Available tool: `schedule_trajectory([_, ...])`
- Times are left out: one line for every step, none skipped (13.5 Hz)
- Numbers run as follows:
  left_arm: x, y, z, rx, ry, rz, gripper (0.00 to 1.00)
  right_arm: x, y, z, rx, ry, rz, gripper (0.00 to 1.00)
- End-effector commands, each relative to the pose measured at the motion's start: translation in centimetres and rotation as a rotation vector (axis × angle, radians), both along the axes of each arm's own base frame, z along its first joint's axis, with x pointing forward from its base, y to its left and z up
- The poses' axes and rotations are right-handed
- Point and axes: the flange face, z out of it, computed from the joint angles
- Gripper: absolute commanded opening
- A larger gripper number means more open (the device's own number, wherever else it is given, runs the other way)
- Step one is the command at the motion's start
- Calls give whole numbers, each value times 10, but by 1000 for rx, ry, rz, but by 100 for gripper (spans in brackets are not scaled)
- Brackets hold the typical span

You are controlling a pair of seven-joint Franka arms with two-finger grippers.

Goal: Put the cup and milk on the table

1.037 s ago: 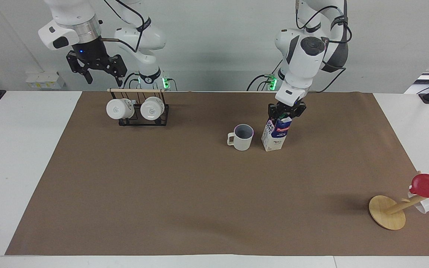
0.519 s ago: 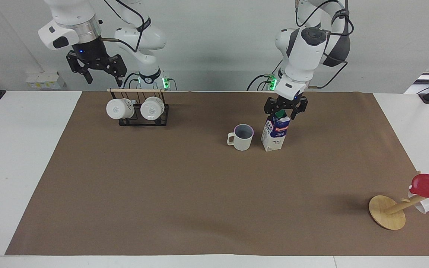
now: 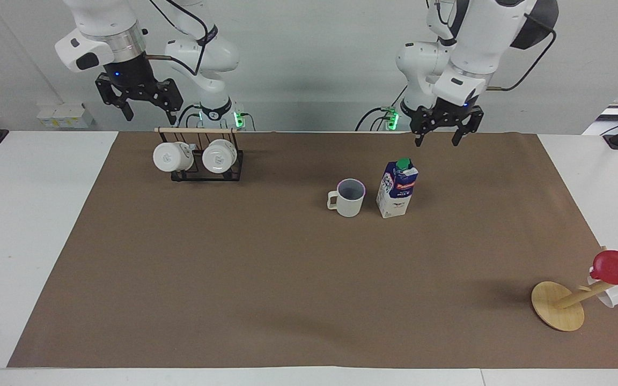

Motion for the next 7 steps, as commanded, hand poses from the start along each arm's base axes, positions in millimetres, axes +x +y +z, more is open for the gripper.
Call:
schedule_trajectory([0, 29, 36, 19, 12, -38, 100, -1, -2, 3, 24, 8, 15, 100])
schedule_trajectory([-1, 34, 44, 22, 10, -31, 100, -1, -2, 3, 24, 8, 15, 100])
schedule_trajectory([-1, 36, 48, 21, 4, -26, 100, -2, -2, 3, 24, 8, 16, 100])
schedule_trajectory([0, 36, 47, 19, 4, -17, 100, -1, -2, 2, 24, 10, 16, 100])
schedule_trajectory([0, 37, 48, 17, 3, -20, 100, -2, -2, 3, 24, 8, 16, 100])
schedule_trajectory([0, 36, 48, 16, 2, -22, 100, -1, -2, 3, 24, 8, 15, 100])
schedule_trajectory([0, 36, 48, 15, -1, -23, 100, -1, -2, 2, 24, 10, 15, 100])
